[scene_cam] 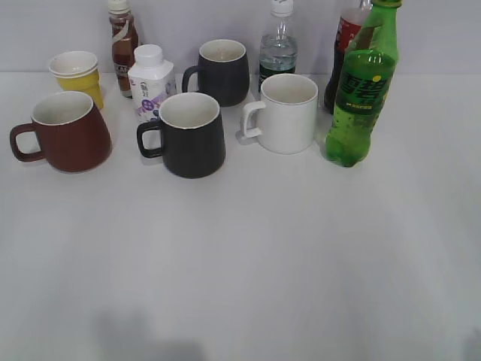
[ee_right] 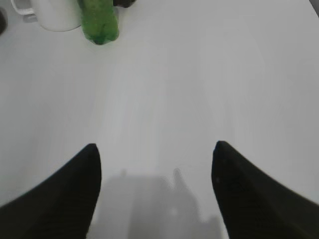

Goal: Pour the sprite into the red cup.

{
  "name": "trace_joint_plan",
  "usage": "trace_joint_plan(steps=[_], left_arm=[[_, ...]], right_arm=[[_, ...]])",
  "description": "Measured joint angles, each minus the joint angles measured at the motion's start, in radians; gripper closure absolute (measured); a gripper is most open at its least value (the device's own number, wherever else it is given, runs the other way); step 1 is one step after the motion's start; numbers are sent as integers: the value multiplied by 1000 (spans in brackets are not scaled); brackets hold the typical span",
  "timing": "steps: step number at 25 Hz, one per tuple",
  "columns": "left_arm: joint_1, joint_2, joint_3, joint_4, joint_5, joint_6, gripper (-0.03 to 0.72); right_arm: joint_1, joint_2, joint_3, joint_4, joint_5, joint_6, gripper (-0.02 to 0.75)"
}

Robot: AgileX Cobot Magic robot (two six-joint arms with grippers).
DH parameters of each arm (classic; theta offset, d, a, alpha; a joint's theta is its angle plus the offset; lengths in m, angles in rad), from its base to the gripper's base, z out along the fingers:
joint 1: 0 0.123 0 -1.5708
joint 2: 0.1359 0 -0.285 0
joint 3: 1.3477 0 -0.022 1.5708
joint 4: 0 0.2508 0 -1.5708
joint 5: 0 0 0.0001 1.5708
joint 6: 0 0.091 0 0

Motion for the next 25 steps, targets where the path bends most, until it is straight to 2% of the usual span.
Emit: trace_joint_plan(steps=[25], left_arm=[[0,0,0,0,0,0,379]], right_arm=[[0,0,0,0,0,0,220]])
